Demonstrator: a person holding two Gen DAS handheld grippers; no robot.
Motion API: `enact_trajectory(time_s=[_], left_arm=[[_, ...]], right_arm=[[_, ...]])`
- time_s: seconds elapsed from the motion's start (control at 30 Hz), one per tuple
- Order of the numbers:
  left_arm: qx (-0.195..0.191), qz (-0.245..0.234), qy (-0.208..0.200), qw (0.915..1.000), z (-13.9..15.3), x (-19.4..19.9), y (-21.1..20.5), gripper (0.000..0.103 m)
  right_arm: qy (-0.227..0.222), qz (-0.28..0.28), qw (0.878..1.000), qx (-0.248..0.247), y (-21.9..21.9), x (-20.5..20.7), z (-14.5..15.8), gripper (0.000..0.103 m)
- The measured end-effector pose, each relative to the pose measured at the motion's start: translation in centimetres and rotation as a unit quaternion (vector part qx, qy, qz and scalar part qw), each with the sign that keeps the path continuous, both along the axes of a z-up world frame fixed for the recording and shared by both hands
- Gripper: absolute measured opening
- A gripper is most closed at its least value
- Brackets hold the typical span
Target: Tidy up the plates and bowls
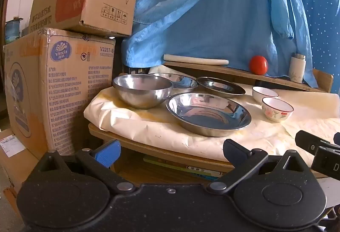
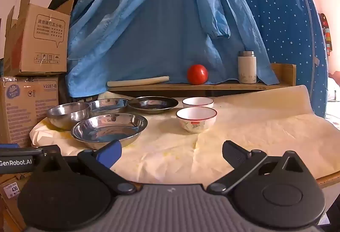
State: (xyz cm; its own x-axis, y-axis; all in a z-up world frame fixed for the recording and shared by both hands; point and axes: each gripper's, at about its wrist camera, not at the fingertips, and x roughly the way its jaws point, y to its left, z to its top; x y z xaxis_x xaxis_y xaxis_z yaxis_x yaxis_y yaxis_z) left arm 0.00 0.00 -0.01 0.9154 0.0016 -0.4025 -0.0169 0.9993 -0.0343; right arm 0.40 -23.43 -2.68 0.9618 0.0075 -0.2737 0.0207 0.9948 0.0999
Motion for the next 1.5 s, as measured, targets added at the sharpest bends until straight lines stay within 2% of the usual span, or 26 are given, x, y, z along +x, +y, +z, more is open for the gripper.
enact_trajectory(time_s=[0.3, 1.5], left_arm=[[-0.006, -0.012, 0.007, 0.9999, -0.28, 0.38, 0.23, 0.102], [0.001, -0.002, 0.015, 0.9999, -0.5, 0.59, -0.25, 0.102]], right_arm=[[0.002, -0.001, 1.0, 0.0, -0.11, 0.14, -0.06, 0.103], [0.004, 0.0, 1.0, -0.001, -0.07, 0.26, -0.21, 0.103]])
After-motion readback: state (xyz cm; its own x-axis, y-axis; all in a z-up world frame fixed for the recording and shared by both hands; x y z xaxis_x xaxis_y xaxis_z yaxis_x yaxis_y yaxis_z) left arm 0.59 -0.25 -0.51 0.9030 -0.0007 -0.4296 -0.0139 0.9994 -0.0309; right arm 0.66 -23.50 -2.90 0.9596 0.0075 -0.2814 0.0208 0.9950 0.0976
